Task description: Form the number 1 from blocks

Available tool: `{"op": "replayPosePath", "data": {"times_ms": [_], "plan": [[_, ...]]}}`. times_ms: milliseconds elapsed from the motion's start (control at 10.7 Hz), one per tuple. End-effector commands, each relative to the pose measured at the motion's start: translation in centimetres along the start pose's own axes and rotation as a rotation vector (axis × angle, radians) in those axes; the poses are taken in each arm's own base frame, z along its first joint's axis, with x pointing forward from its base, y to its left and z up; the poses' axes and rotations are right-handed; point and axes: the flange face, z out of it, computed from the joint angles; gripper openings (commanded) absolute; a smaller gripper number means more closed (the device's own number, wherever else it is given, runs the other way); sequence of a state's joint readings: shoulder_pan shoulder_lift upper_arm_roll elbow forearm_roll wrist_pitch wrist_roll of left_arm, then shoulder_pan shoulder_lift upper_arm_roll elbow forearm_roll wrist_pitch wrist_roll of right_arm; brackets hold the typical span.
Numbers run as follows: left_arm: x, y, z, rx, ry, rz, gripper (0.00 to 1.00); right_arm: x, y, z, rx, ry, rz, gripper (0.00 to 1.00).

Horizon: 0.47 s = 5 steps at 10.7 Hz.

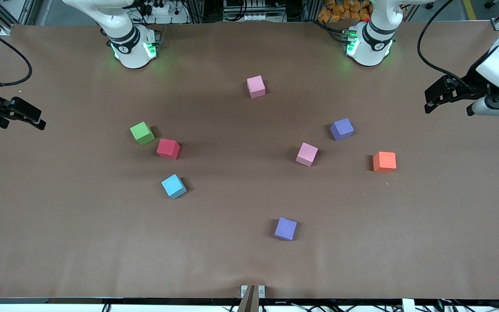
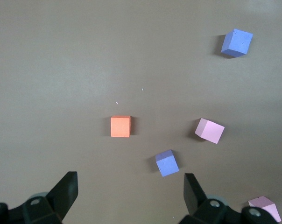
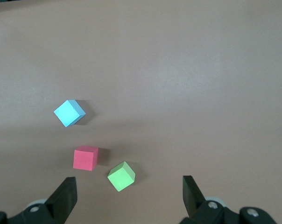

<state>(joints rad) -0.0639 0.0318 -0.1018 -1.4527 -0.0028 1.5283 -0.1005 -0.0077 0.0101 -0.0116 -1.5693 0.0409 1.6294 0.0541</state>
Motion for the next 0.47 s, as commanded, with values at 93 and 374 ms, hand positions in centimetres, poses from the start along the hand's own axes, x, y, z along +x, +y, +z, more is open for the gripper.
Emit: {"op": "replayPosePath", "data": {"times_ms": [93, 374], "plan": [[-0.04, -0.73, -0.08, -0.020, -0.019, 0.039, 1.00, -1.46, 0.02, -0.72, 0.004, -0.023, 0.011, 1.00], [0.17, -0.87, 0.26, -0.016, -0.023, 0.032, 1.00, -1.65, 0.04, -0.82, 0.002, -0.029, 0.010, 1.00]]}}
